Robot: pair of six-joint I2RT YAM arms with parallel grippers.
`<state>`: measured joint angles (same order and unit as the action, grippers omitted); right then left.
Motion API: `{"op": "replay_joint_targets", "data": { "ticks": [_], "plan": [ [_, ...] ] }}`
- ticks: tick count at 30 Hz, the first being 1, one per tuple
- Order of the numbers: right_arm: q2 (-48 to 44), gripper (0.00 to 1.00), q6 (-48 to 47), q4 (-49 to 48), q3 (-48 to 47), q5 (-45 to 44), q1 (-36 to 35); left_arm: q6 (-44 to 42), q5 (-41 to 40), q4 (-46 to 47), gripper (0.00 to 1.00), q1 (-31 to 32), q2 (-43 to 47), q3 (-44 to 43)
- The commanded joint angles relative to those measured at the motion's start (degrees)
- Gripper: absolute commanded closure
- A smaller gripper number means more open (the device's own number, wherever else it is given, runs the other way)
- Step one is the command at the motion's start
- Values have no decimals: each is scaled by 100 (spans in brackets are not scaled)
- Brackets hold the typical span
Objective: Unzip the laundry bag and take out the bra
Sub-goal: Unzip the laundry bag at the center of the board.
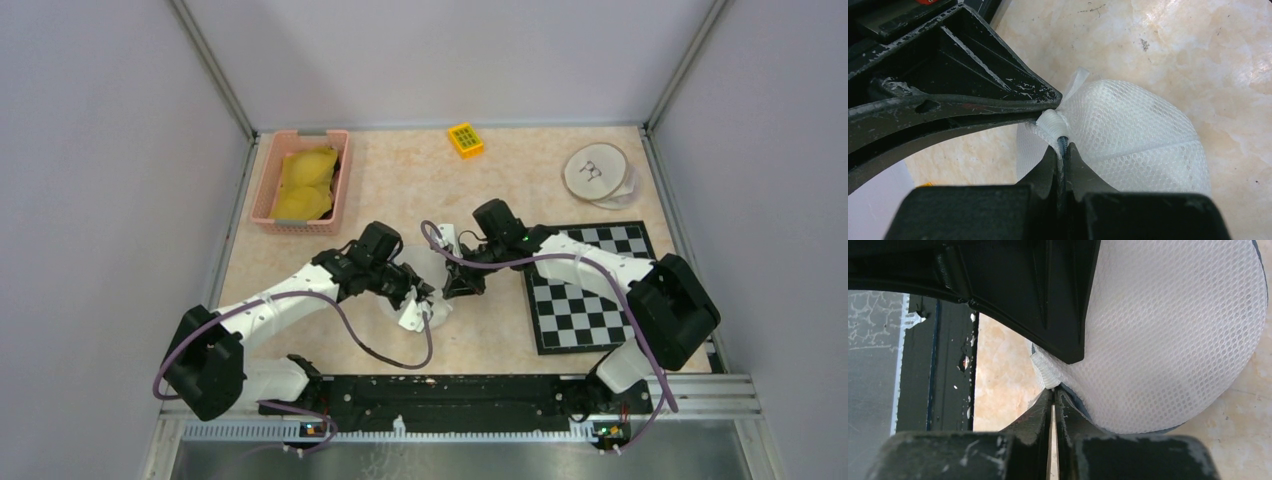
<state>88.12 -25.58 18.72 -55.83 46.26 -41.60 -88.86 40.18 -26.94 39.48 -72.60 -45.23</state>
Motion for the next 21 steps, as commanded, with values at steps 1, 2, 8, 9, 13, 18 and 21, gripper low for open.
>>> {"op": "replay_joint_targets", "data": {
  "ticks": [1,2,8,9,13,18,21],
  "plan": [
    [-102,100,25,-887,-65,8,-93,269,479,269,100,108,153,-79],
    [-115,100,18,-861,-59,-5,-89,310,451,276,100,94,164,-70],
    [-234,100,-80,-575,11,-458,-78,367,212,483,100,-31,425,260],
    [-251,100,-111,-507,17,-561,-82,357,169,537,100,-54,488,342],
    [-263,100,-60,-345,44,-870,3,283,21,827,100,-98,773,724],
    [-131,100,164,-263,-102,-975,245,300,-260,1366,100,-128,994,1110],
    [-21,100,185,-186,-158,-1059,299,317,-323,1550,100,-219,1057,1222]
  ]
}}
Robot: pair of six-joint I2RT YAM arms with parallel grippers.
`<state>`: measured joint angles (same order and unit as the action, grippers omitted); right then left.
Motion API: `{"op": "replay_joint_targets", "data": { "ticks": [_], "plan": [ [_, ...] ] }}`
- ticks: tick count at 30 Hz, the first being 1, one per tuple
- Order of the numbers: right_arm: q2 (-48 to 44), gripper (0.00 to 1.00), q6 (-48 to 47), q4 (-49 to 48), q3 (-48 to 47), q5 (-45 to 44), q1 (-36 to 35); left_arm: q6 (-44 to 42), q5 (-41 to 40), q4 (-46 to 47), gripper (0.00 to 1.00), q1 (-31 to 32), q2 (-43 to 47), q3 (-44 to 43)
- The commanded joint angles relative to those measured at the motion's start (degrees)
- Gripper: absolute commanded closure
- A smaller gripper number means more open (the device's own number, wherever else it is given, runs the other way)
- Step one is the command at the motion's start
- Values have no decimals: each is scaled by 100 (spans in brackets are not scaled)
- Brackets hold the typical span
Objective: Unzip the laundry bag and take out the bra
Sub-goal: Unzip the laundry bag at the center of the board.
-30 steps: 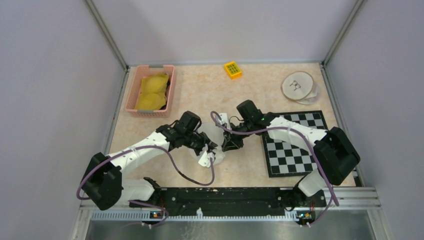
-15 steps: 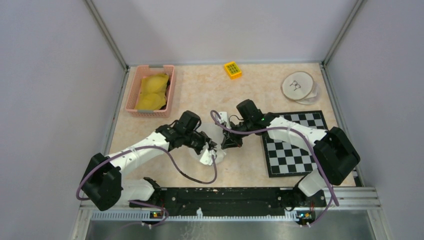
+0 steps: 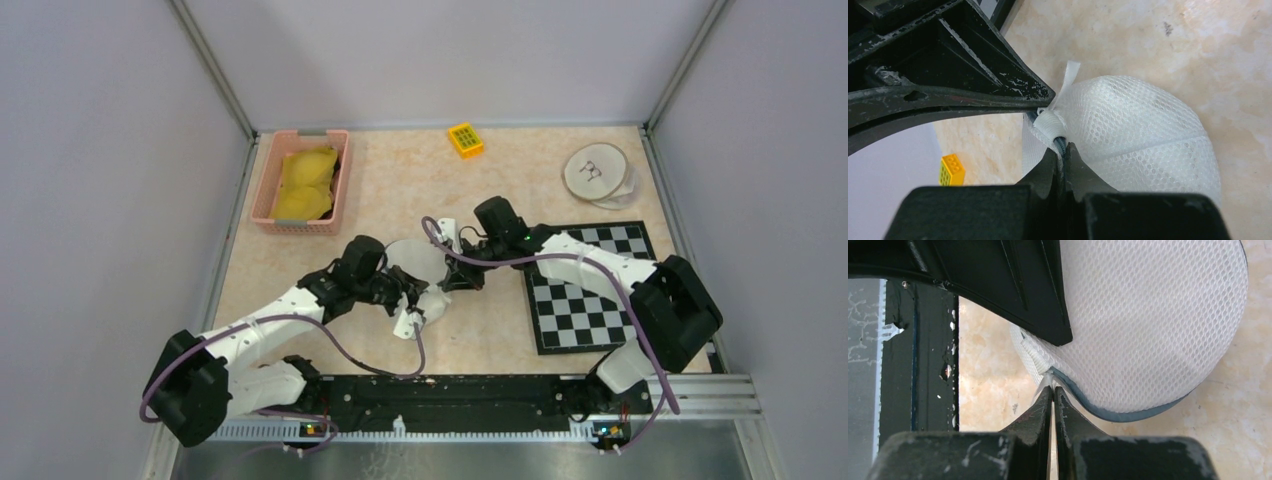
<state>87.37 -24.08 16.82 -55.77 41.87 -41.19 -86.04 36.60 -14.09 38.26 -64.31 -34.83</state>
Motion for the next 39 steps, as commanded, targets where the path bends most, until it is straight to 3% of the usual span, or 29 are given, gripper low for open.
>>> {"op": "replay_joint_targets", "data": {
  "ticks": [1,6,12,17,19,39],
  "plan": [
    [82,100,52,58,-197,-592,299,-3,-3,304,100,-121,234,223],
    [-53,100,152,136,-163,-483,389,-30,-109,641,100,-176,313,411],
    [-122,100,435,-90,-106,291,347,90,30,690,100,-180,229,292],
    [85,71,1089,-182,-238,863,345,576,199,519,100,-190,118,75],
    [149,67,1392,-264,-215,1151,346,738,317,207,100,-214,4,-98],
    [358,70,2513,-1228,261,1326,533,2021,630,19,100,-444,-507,-527]
  ]
}}
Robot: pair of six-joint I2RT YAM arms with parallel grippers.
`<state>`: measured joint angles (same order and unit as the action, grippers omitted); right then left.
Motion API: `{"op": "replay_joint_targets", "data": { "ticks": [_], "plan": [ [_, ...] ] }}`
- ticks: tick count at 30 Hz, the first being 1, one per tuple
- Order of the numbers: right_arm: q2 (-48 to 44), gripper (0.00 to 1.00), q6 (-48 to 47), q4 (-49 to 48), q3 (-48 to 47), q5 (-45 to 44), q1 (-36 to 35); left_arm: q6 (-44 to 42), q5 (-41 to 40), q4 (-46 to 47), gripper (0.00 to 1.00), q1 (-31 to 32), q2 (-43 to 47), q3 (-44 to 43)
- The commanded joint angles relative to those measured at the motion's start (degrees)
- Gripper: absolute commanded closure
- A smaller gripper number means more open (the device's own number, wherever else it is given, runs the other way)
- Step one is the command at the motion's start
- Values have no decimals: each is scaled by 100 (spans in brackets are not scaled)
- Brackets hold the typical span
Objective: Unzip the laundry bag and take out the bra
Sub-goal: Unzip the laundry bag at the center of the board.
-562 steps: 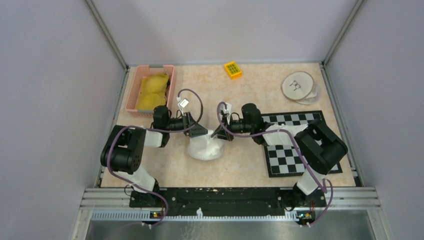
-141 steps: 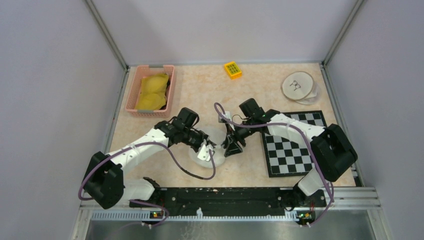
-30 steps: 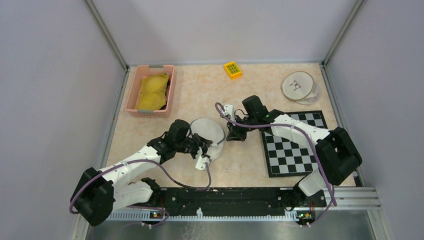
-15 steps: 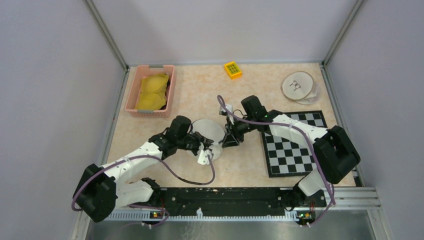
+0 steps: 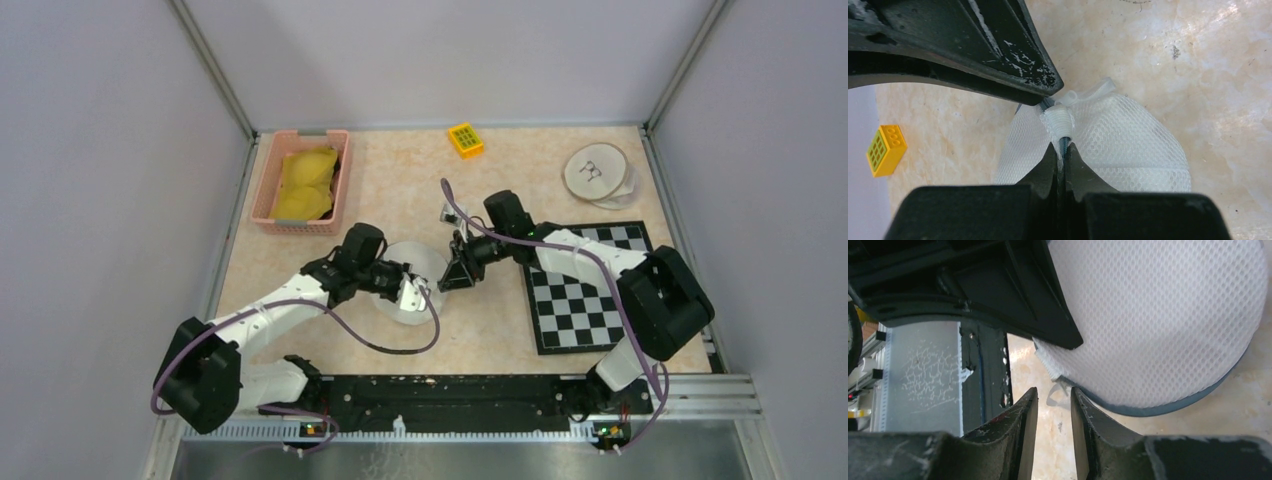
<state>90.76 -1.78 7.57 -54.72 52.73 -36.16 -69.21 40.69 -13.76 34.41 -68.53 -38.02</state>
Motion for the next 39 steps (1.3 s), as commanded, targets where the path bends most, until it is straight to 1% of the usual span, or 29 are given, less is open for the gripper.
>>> {"op": "replay_joint_targets", "data": {
  "ticks": [1,8,17,24,28,30,31,33,34,39],
  "plan": [
    [1,70,328,-358,212,241,30,357,227,-19,100,-58,-87,-214],
    [113,66,409,-633,286,147,19,540,288,64,100,-92,-142,-247],
    [244,65,666,-1062,253,-173,-132,663,312,153,100,-91,-180,-259],
    [319,66,600,-1098,179,-554,-274,817,315,260,100,-90,-187,-260],
    [340,74,576,-1123,150,-837,-277,904,292,300,100,-106,-179,-236],
    [332,77,593,-1146,129,-948,-272,1009,311,351,100,-121,-183,-225],
    [321,81,626,-1195,140,-1017,-275,1049,328,369,100,-129,-179,-231],
    [297,95,617,-1216,161,-1088,-277,1061,330,349,100,-140,-167,-225],
    [286,100,580,-1177,158,-1103,-276,1059,303,347,100,-154,-161,-214],
    [232,100,410,-876,153,-1177,-135,762,256,163,100,-297,-106,-154]
  ]
}}
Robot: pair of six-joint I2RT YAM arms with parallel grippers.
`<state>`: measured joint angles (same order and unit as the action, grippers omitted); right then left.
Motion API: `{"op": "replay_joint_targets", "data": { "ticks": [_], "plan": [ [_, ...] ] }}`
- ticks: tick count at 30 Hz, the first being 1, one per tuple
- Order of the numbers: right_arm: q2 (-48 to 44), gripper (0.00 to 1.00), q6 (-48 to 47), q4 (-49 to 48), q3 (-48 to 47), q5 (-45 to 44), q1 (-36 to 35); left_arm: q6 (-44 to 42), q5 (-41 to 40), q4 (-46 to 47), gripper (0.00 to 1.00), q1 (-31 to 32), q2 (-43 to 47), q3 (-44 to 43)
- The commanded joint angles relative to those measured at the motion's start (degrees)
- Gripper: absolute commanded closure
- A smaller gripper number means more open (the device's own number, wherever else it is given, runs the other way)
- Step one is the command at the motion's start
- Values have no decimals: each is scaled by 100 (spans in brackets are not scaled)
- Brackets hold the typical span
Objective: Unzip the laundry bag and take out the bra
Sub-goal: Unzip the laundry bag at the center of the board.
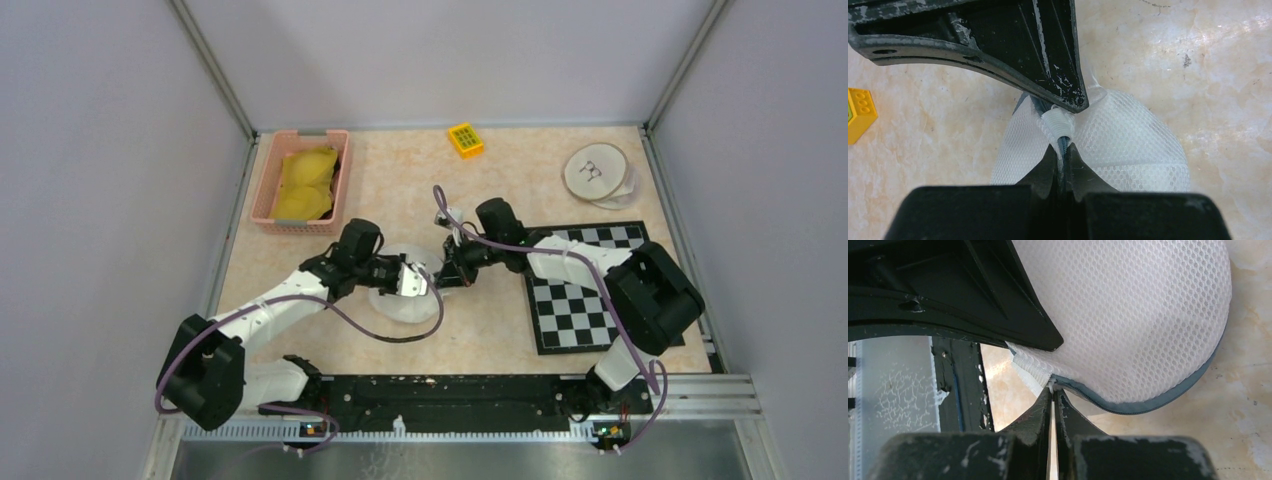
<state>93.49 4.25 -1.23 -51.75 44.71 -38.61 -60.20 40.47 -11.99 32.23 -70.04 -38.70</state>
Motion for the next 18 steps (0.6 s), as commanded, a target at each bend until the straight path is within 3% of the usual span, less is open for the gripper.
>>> {"op": "replay_joint_targets", "data": {
  "ticks": [1,12,18],
  "plan": [
    [-57,100,-209,47,-144,-423,148,-235,258,-84,100,-94,55,-77],
    [-116,100,-69,115,-28,-1112,444,-953,181,-155,100,-141,137,45],
    [-205,100,-16,-109,69,-702,496,-1005,245,-215,100,-141,149,14]
  ]
}}
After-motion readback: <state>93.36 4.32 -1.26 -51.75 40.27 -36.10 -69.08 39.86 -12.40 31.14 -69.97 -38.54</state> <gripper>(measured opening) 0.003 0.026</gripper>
